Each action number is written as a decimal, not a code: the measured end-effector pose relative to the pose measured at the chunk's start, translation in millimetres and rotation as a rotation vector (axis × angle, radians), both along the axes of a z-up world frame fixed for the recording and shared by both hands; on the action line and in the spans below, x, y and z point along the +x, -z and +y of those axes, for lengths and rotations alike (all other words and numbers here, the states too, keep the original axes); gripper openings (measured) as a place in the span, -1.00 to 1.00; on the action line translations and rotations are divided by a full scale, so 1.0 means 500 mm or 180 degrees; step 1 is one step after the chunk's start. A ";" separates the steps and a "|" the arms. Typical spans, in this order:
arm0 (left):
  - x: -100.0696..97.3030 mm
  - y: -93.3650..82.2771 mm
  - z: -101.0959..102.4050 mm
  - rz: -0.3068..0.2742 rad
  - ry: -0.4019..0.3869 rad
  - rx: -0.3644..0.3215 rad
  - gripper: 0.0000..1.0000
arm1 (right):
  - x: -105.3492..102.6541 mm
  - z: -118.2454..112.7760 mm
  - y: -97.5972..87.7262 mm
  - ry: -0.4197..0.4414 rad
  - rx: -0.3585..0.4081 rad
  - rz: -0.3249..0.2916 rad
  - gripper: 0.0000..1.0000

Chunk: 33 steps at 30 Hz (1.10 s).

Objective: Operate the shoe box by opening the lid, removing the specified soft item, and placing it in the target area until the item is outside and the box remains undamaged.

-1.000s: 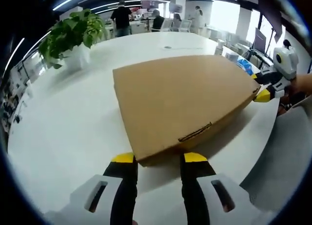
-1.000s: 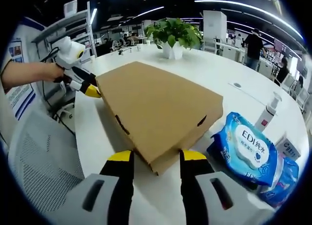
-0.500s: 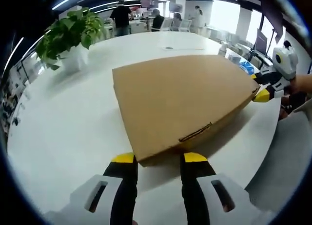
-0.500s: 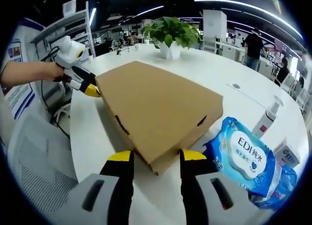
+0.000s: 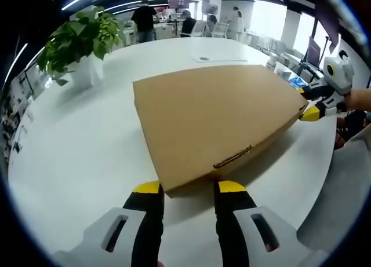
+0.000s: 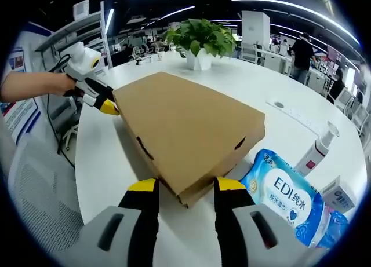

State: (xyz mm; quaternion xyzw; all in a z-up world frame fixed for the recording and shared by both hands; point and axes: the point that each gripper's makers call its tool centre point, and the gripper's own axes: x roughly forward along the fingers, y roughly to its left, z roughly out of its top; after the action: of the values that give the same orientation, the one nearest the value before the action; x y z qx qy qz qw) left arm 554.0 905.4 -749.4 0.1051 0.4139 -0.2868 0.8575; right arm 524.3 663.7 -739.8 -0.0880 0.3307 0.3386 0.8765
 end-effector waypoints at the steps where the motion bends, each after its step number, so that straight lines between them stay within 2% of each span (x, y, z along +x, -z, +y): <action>1: 0.004 0.000 -0.001 0.0001 0.0003 0.0001 -0.35 | 0.005 -0.001 0.000 0.0001 -0.0001 0.0001 -0.32; 18: 0.060 -0.002 -0.019 0.0012 0.0011 -0.0029 -0.35 | 0.062 -0.019 -0.001 0.0021 -0.0031 0.0019 -0.31; 33: 0.067 -0.002 -0.021 0.0003 0.0026 -0.0038 -0.34 | 0.064 -0.020 -0.001 0.0036 -0.0035 0.0025 -0.30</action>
State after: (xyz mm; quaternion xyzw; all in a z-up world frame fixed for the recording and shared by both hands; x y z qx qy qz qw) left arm 587.3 895.1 -748.2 0.1016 0.4122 -0.2928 0.8567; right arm 556.2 653.9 -739.2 -0.0895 0.3365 0.3322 0.8766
